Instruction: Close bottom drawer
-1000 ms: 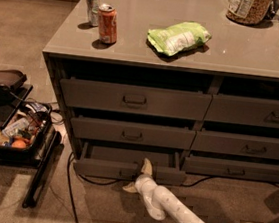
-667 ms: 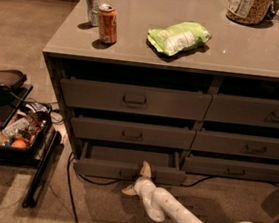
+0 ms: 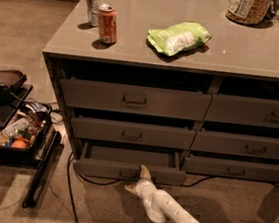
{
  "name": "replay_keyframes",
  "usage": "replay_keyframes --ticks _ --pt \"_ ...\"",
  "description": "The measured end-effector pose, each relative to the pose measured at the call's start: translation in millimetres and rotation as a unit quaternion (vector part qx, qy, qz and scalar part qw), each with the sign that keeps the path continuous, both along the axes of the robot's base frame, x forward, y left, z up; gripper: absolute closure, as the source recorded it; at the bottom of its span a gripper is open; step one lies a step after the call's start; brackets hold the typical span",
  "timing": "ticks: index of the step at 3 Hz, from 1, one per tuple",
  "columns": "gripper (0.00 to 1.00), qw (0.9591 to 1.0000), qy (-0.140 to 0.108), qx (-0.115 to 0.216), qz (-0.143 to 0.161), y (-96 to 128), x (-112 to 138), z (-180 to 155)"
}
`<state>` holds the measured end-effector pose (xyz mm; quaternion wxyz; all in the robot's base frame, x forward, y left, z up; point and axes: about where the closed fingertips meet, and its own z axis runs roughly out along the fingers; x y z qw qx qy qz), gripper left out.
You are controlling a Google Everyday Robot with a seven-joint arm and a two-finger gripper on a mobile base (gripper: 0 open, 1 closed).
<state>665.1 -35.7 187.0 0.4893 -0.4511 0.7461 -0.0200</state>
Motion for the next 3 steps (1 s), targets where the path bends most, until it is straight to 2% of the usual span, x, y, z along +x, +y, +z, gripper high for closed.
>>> replay_keyframes --ticks 1,2,3 --pt "0.61 1.0 0.0 0.0 0.0 0.0 0.0 0.0" --pt "0.92 1.0 0.0 0.0 0.0 0.1 -0.4 -0.2" --pt "1.0 1.0 0.0 0.0 0.0 0.1 -0.4 -0.2"
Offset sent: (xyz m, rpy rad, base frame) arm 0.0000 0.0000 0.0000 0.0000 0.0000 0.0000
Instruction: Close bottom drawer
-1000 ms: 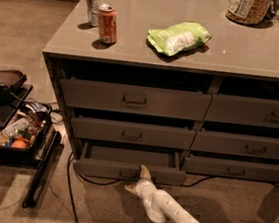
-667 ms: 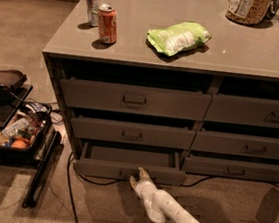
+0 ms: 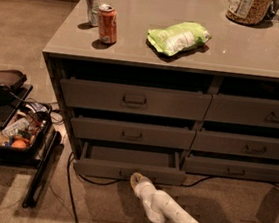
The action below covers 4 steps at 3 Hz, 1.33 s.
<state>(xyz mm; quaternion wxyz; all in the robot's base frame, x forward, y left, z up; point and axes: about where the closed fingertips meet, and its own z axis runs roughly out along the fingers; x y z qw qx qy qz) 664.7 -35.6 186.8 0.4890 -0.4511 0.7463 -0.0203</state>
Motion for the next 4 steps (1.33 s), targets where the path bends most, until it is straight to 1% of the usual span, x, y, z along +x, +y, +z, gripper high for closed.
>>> replay_keyframes --ticks 1,2,4 --pt "1.0 1.0 -0.001 -0.004 0.005 3.1 2.0 -1.2" --pt "1.0 0.9999 -0.014 0.0 0.01 7.3 25.5 -1.5" --pt "1.0 0.9985 -0.045 0.013 0.026 20.8 58.5 2.9"
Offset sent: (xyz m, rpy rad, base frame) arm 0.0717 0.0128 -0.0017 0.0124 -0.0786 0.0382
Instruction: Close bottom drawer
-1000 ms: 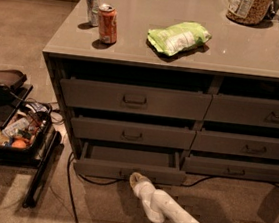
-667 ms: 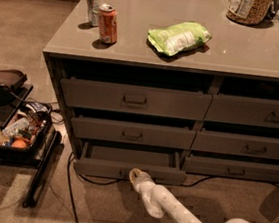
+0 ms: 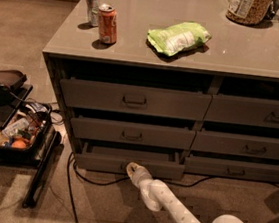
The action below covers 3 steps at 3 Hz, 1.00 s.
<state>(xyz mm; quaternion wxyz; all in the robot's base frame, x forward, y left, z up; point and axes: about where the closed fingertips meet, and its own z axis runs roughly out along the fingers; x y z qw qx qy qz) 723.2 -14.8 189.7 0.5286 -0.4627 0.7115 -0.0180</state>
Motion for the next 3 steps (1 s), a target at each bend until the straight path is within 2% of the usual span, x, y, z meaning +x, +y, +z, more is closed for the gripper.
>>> replay_keyframes --ticks 3 --pt "1.0 0.9988 -0.036 0.021 0.024 18.3 25.0 14.8"
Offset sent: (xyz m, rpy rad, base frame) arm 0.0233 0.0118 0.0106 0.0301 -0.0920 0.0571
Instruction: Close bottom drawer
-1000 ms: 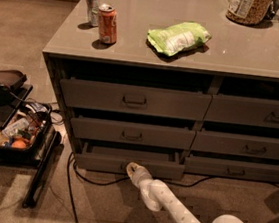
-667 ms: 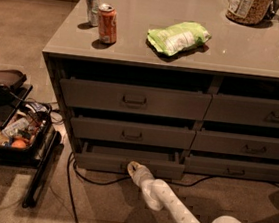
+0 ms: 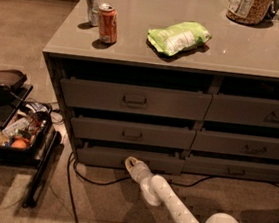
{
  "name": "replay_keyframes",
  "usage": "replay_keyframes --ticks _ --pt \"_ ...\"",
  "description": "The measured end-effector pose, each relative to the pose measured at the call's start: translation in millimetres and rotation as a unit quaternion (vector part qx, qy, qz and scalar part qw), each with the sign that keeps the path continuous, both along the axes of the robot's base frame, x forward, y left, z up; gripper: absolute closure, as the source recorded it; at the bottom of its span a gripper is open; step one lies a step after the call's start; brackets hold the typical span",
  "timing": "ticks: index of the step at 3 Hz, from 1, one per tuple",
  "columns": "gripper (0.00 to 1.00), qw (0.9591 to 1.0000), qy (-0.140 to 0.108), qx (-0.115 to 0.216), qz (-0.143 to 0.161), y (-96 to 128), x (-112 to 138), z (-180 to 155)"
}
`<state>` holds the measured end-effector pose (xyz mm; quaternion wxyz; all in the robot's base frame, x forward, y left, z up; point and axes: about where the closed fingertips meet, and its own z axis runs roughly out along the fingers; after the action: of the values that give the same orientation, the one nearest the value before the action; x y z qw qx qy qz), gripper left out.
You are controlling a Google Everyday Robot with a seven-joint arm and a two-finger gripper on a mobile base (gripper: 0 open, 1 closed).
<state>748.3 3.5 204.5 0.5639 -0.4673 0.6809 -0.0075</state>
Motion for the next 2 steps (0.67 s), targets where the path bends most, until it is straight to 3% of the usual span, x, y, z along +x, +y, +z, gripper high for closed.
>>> replay_keyframes --ticks 1,2 --pt "1.0 0.9998 -0.003 0.014 -0.009 -1.0 26.8 6.2" --pt "1.0 0.9999 -0.006 0.008 -0.01 1.1 39.0 9.9"
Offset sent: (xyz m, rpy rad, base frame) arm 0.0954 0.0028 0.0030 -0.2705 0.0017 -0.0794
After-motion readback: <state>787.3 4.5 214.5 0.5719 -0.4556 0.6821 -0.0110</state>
